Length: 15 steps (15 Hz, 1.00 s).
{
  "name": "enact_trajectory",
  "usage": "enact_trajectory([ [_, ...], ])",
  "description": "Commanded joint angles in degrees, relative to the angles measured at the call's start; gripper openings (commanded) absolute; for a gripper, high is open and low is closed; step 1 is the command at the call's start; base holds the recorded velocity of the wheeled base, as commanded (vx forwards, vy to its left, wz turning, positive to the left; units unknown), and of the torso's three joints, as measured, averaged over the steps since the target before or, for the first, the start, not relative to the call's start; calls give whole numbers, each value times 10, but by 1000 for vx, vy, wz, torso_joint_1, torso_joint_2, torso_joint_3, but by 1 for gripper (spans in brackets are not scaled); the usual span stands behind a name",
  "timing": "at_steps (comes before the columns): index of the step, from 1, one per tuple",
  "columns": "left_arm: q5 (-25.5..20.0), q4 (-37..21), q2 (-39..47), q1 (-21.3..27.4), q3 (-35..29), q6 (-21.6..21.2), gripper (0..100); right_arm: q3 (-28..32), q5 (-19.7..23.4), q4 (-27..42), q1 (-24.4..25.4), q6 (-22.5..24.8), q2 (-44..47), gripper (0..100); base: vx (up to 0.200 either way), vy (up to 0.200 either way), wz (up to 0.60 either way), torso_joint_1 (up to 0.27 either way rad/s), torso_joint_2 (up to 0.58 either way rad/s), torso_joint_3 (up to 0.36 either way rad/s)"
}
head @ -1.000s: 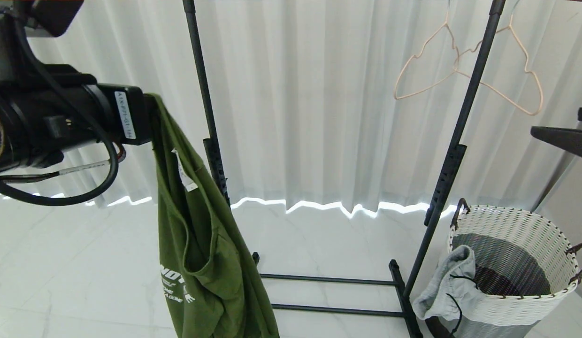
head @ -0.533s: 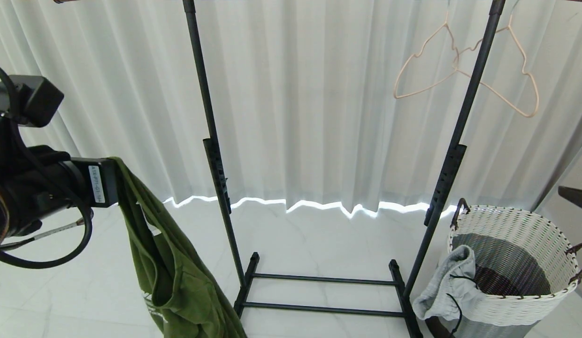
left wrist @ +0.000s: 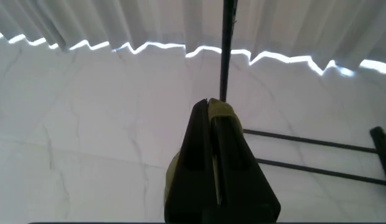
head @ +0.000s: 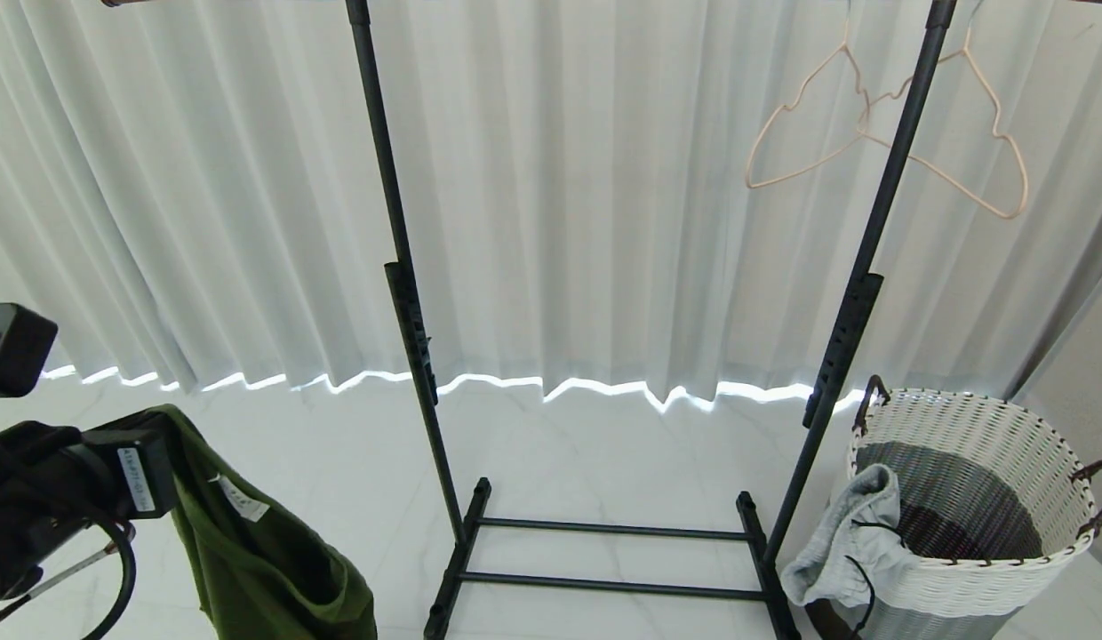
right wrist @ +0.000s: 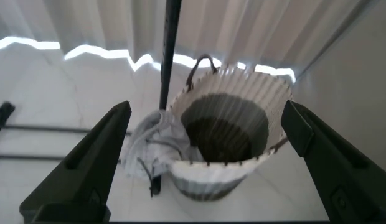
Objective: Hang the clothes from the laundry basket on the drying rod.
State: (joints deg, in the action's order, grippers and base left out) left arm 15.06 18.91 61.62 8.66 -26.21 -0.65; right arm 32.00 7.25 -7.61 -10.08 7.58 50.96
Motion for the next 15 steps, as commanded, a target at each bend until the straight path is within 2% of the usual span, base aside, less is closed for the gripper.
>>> enact_trajectory([
  [1, -10, 1, -51, 0, 27, 23, 0, -17, 4, -21, 0, -1, -24, 100, 0, 0, 0, 0, 0, 0],
  [4, -58, 0, -100, 0, 37, 37, 0, -27, 6, -41, 0, -5, -9, 100, 0, 0, 0, 0, 0, 0],
  [6, -63, 0, -96, -1, 34, 36, 0, -34, 9, -39, 2, -43, -15, 100, 0, 0, 0, 0, 0, 0],
  [7, -65, 0, -94, 0, 34, 36, 0, -37, 11, -41, 4, -42, -14, 100, 0, 0, 0, 0, 0, 0],
  [10, -99, 1, -79, 37, 57, 39, 0, -63, 14, -51, 8, -21, -26, 100, 0, 0, 0, 0, 0, 0],
  [12, -100, 2, -75, 37, 52, 39, 0, -55, 34, -78, 8, -7, -11, 100, 0, 0, 0, 0, 0, 0],
  [13, -100, 2, -75, 37, 50, 38, 0, -45, 34, -79, 7, 16, 5, 100, 0, 0, 0, 0, 0, 0],
  [15, -100, 2, -84, 37, 52, 38, 0, -60, 37, -81, 8, 40, 9, 100, 0, 0, 0, 0, 0, 0],
])
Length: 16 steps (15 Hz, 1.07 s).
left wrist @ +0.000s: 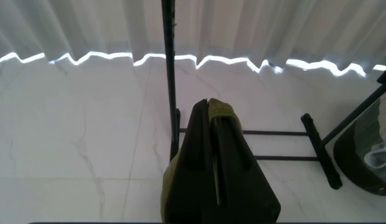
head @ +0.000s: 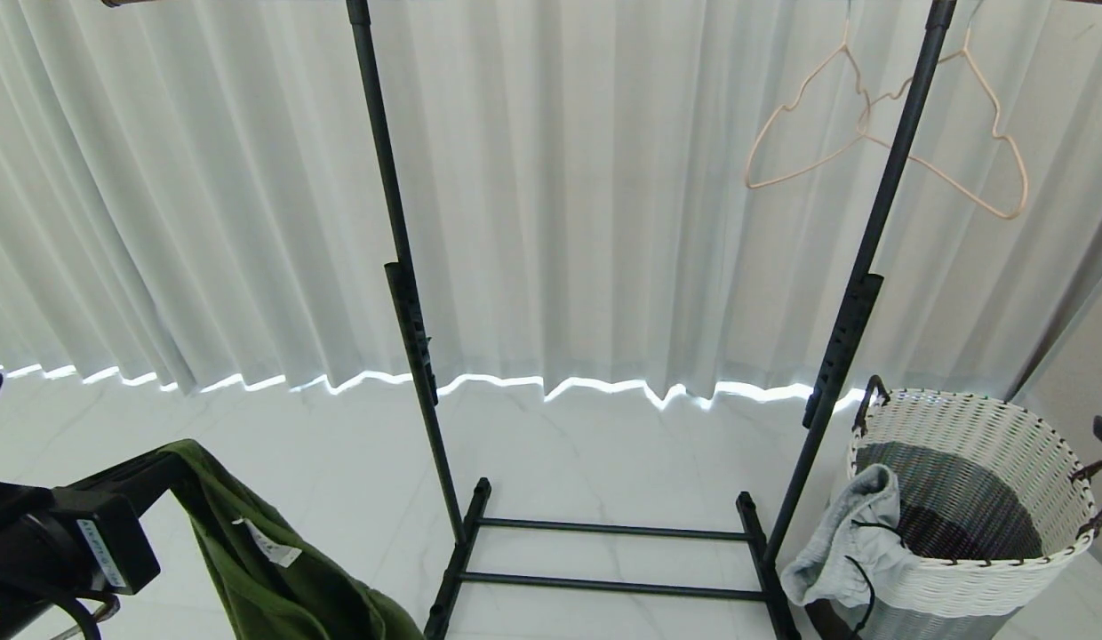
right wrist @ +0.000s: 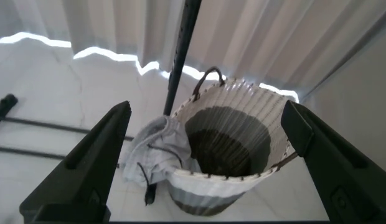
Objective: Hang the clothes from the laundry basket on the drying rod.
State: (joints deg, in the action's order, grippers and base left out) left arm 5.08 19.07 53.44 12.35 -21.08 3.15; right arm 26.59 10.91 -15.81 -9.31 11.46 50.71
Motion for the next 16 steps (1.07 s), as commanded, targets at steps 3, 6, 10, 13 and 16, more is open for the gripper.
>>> enact_trajectory([
  [3, 0, 0, -20, 0, 0, -1, 0, -12, 0, 0, -2, 0, 11, 100, 0, 0, 0, 0, 0, 0],
  [6, 0, 0, -23, -2, -3, -1, 0, -12, 0, 0, -2, -14, 9, 100, 0, 0, 0, 0, 0, 0],
  [10, 0, 0, -22, -3, -1, -1, 0, -15, 0, 0, -2, -16, 9, 100, 0, 0, 0, 0, 0, 0],
  [13, 0, 0, -18, -4, 2, -1, 0, -16, 1, 1, -1, -15, 12, 100, 0, 0, 0, 0, 0, 0],
  [16, 0, 0, -19, -3, 3, -1, 0, -18, 1, 2, -1, -15, 11, 100, 0, 0, 0, 13, -143, -109],
])
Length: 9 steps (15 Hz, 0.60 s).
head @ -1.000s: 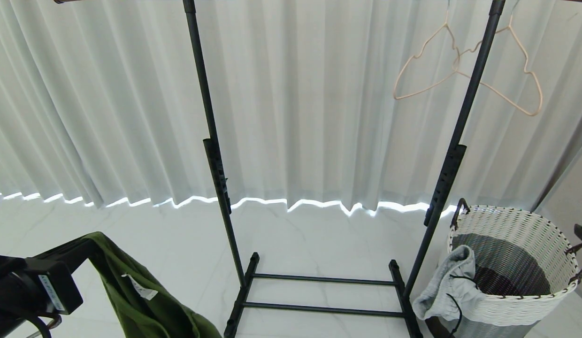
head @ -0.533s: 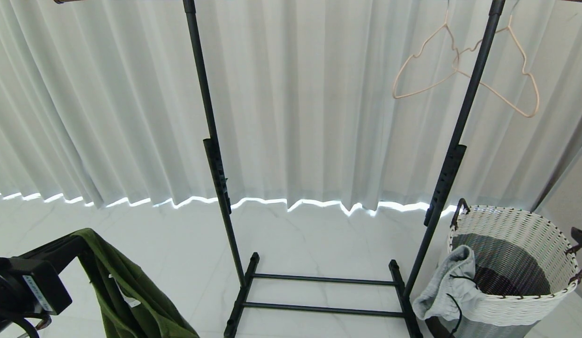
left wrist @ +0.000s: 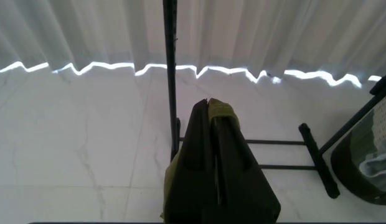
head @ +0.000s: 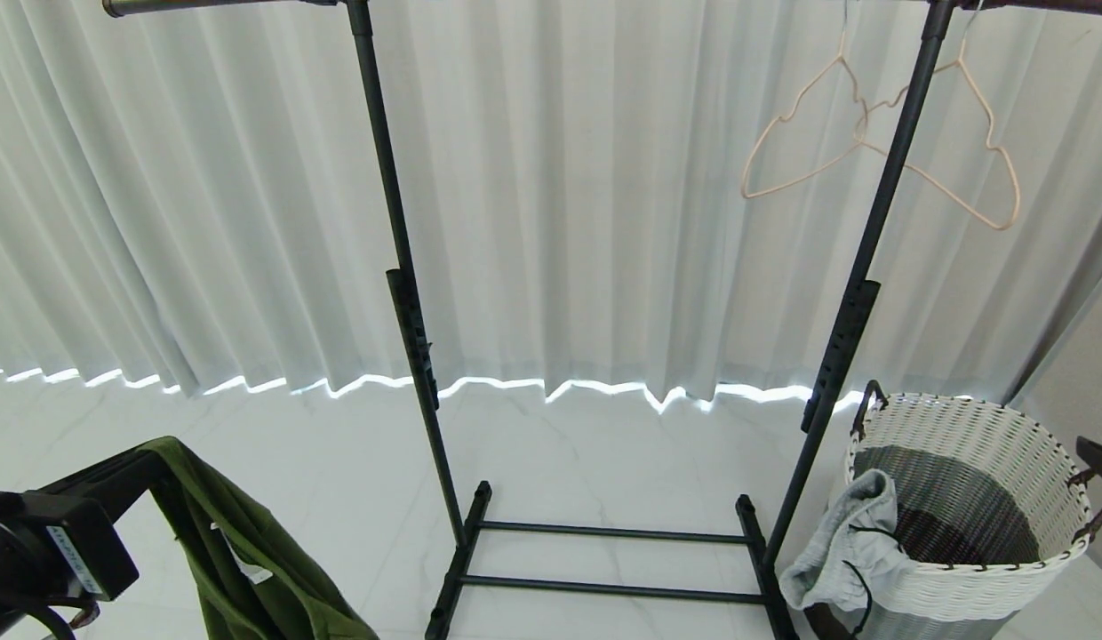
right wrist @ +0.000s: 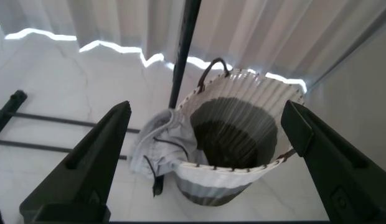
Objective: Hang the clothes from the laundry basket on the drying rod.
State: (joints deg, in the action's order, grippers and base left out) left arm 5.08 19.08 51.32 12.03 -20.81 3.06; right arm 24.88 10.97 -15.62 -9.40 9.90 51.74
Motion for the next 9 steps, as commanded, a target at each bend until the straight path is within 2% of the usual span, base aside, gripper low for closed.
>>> enact_trajectory([
  [1, 0, 0, 3, 0, 2, 0, 0, -2, 0, 0, 0, 0, 0, 100, 0, 0, 0, 56, -266, -295],
  [3, 0, 0, 4, 0, 2, 0, 0, -6, 0, -1, 0, 2, -1, 100, 0, 0, 0, 85, -298, -332],
  [9, 0, 0, 4, -1, 15, -2, 0, -10, 0, -1, 0, 4, -1, 100, 0, 0, 0, 132, -489, -320],
])
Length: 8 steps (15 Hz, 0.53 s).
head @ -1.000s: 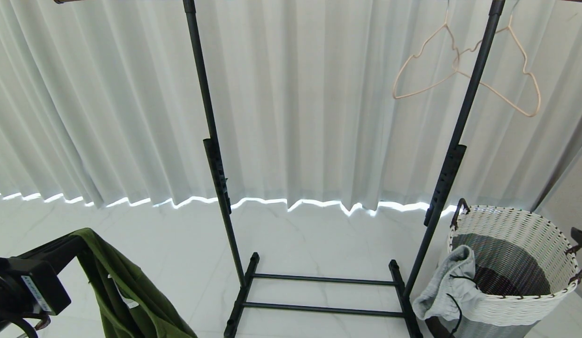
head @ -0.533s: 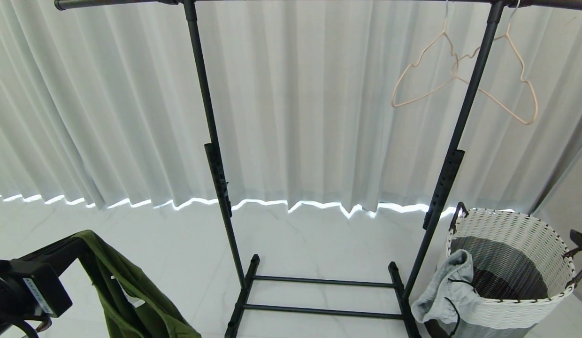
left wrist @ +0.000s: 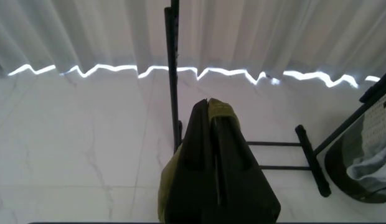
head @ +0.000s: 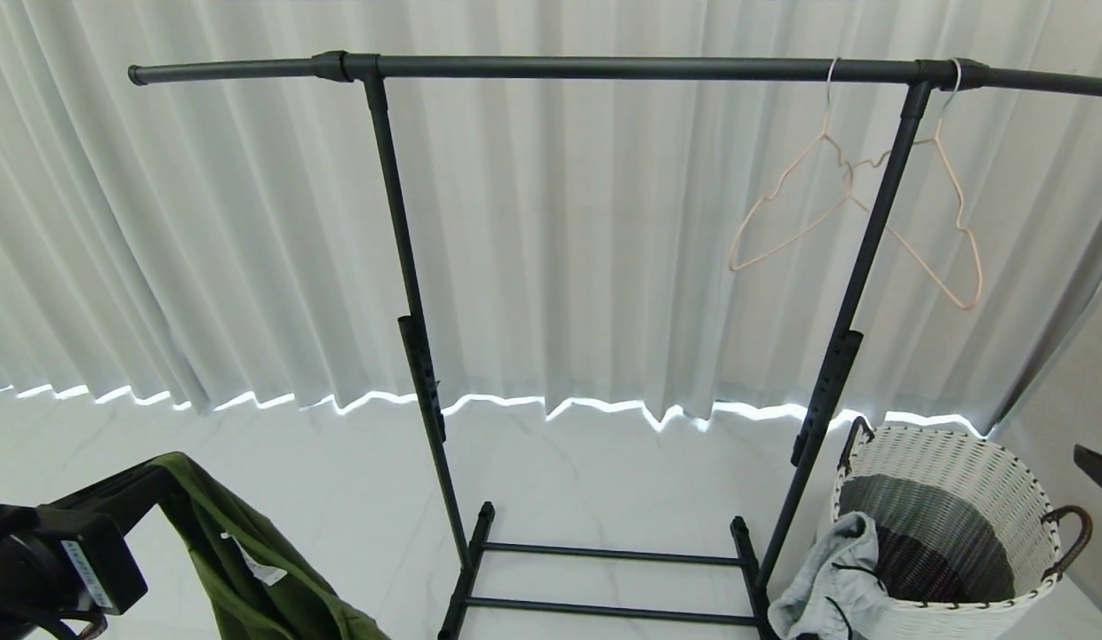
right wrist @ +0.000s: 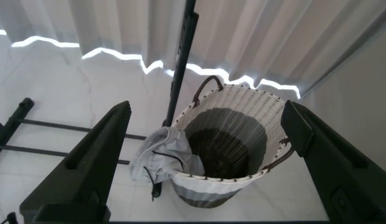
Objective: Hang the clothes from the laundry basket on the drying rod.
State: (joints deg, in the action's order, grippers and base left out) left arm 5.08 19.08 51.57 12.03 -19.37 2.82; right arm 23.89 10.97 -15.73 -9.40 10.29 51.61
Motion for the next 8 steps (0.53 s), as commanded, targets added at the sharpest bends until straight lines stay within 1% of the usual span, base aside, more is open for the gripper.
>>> enact_trajectory([
  [1, 0, 1, 0, 0, -1, 0, 0, 0, 0, 0, 0, 0, 1, 100, 0, 0, 0, 154, -456, -305],
  [2, -1, 1, 0, 0, -1, 0, 0, -1, 0, 0, 0, 0, 1, 100, 0, 0, 0, 168, -466, -310],
  [3, -1, 1, 4, 0, 4, -26, 0, 0, 0, 0, 0, 0, 2, 100, 0, 0, 0, 173, -476, -300],
  [8, -2, 2, -2, 0, 4, -29, 0, 0, 0, 0, 0, 0, 0, 100, 0, 0, 0, 189, -480, -292],
])
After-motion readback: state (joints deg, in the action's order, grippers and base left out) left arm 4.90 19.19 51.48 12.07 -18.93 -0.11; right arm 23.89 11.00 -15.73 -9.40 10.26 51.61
